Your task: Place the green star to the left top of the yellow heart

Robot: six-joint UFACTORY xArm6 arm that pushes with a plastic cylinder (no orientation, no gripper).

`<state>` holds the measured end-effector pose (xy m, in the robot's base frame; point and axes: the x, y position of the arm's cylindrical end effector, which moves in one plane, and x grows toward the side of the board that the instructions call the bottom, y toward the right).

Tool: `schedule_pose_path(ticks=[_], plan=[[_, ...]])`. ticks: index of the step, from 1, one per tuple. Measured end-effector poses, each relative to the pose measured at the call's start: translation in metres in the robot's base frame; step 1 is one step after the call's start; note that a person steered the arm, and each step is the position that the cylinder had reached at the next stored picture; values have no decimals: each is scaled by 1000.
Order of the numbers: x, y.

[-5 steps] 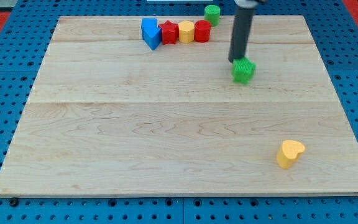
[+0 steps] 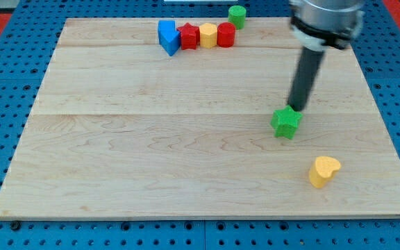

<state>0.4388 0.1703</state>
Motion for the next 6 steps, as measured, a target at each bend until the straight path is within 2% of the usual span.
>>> schedule_pose_path(ticks=[1,2,3,4,5,6], plan=[[0,32],[-41,23],[0,-29],[46,22],[39,23],[12,-21]])
